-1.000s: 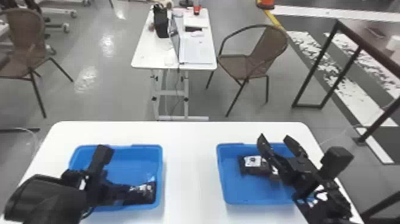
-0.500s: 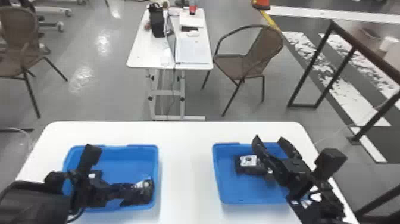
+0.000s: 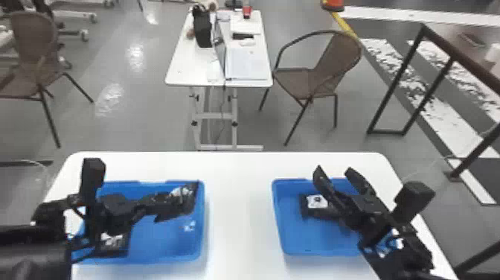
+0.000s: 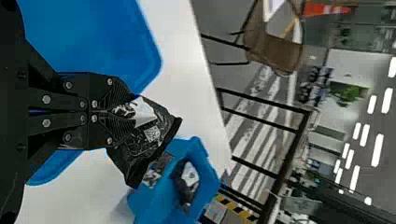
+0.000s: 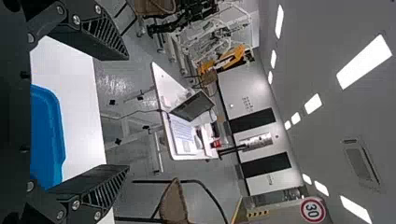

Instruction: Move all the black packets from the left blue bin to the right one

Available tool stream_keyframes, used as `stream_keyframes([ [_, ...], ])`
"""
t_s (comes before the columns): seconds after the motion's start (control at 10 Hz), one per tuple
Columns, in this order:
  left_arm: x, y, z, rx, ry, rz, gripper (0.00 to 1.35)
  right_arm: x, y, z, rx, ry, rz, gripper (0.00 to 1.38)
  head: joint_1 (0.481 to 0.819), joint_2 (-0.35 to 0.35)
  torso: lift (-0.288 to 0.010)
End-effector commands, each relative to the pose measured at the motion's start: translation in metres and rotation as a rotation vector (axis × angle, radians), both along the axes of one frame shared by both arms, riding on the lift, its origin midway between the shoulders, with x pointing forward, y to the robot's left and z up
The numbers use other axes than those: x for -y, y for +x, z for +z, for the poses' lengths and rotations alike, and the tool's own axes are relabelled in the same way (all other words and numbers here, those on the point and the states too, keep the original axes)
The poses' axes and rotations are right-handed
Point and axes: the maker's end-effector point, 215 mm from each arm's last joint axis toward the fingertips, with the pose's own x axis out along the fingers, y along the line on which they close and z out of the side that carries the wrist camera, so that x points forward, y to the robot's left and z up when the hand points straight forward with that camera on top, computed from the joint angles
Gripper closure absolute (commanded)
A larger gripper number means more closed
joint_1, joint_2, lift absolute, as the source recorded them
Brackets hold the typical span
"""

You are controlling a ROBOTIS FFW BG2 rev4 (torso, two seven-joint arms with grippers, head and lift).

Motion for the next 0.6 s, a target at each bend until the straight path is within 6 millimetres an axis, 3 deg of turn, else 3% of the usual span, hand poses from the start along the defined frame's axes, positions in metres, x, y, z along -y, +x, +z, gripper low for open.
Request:
stream_keyframes([
  [0.0, 0.011, 0.019, 0.050, 0.168, -0.074, -0.001, 1.21, -0.020, 0.007, 0.011, 0.020, 0.021, 0.034, 0.21, 0.695, -0.075, 0.000],
  [0.1, 0.023, 0.027, 0.065, 0.232, -0.128, 0.004, 1.21, -0.039, 0.014, 0.019, 0.034, 0.027, 0.080, 0.20, 0.695, -0.070, 0.000],
  [0.3, 0.077, 0.036, 0.061, 0.235, -0.200, -0.095, 1.21, -0.067, 0.025, 0.032, 0.065, 0.035, 0.165, 0.21, 0.695, -0.059, 0.000],
  [0.5, 0.118, 0.047, 0.061, 0.249, -0.185, -0.163, 1.21, -0.092, 0.031, 0.046, 0.092, 0.056, 0.221, 0.21, 0.695, -0.081, 0.000],
])
